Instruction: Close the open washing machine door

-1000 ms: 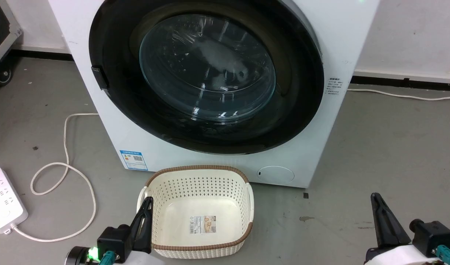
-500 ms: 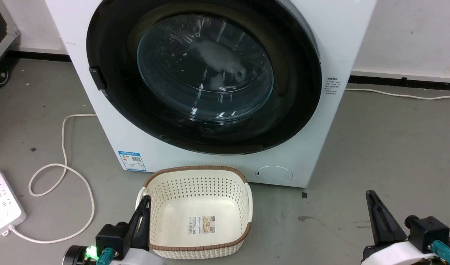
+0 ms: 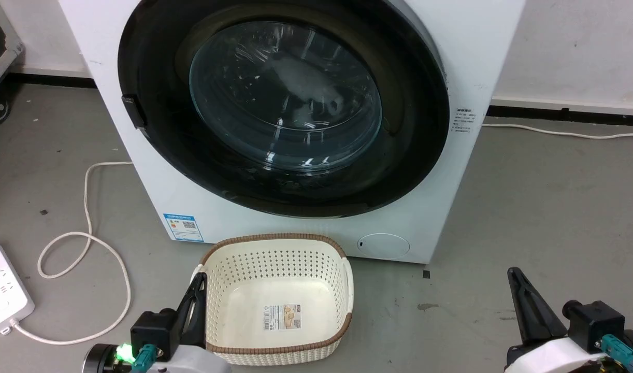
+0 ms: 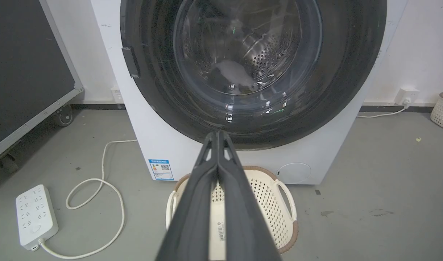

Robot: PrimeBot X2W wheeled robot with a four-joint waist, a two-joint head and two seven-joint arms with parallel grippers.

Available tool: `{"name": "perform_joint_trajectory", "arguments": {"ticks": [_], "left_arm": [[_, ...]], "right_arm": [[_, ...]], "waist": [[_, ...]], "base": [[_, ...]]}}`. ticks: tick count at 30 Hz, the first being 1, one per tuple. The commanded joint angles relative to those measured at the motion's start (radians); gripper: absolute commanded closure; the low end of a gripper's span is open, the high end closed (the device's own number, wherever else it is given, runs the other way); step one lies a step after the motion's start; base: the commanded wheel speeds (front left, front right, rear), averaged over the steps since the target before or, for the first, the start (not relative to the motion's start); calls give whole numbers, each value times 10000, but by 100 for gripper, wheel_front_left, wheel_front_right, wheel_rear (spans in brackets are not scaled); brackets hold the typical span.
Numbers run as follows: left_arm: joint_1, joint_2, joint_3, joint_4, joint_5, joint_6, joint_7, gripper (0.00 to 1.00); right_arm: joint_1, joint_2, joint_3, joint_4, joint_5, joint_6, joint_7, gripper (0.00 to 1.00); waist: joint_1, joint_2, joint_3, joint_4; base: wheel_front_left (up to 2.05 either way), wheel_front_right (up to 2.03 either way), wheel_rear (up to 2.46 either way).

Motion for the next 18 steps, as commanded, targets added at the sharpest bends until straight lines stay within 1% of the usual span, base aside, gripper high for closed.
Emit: {"name": "perform_joint_trajectory", "arguments": {"ticks": [1, 18], "left_arm": [[-162, -3, 34, -61, 76, 20, 53, 100], [-243, -37, 237, -284, 238, 98, 502, 100]], "right_arm": [[-146, 26, 33, -76, -97, 5, 43, 100], [-235, 34, 194, -311, -347, 6, 495, 100]], "waist": [[0, -1, 0, -4], [-1, -1, -6, -109]], "base": [[0, 0, 0], [0, 0, 0]]}}
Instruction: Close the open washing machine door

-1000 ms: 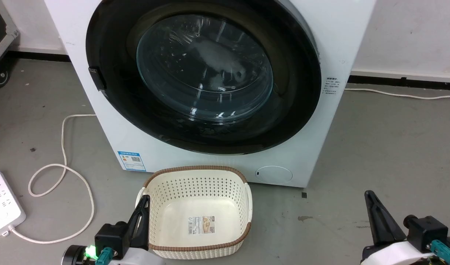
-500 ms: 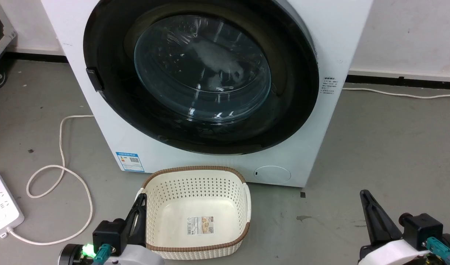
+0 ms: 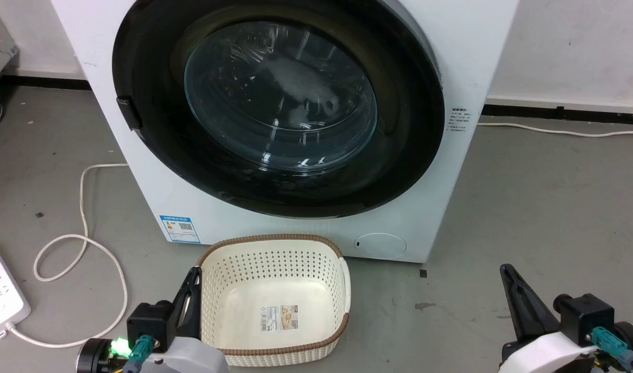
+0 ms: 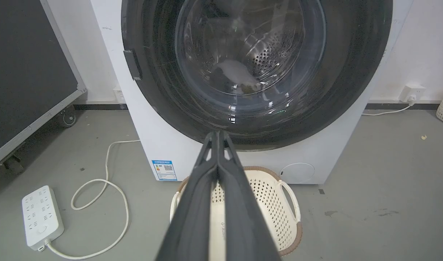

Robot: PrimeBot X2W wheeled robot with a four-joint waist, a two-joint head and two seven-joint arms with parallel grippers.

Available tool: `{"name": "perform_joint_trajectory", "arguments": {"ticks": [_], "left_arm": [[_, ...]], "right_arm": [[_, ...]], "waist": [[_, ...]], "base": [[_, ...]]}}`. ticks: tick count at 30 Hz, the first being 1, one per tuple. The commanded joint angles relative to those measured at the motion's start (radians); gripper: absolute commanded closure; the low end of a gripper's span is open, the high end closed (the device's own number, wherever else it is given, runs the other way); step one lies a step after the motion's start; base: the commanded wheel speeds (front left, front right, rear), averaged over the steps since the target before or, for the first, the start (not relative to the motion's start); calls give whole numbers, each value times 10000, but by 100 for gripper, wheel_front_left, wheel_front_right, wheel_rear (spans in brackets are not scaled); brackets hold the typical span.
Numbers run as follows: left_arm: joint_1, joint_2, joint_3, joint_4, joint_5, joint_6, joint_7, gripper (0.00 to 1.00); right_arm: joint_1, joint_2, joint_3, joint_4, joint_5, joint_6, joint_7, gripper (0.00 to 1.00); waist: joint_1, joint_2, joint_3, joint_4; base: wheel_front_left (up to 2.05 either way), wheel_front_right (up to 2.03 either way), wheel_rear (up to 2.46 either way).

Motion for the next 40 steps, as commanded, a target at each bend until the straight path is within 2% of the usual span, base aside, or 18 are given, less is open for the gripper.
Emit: {"name": "perform_joint_trajectory", "arguments": {"ticks": [1, 40], "left_arm": [[-133, 4, 48, -58, 71, 86, 47, 100], [-243, -41, 323, -360, 291, 191, 655, 100]], "right_arm": [[-142, 34, 31, -97, -90, 6, 53, 100], [-263, 45, 250, -415, -427, 8, 664, 100]], "waist": [[0, -1, 0, -5], [0, -1, -9, -148]], "base": [[0, 0, 0], [0, 0, 0]]}}
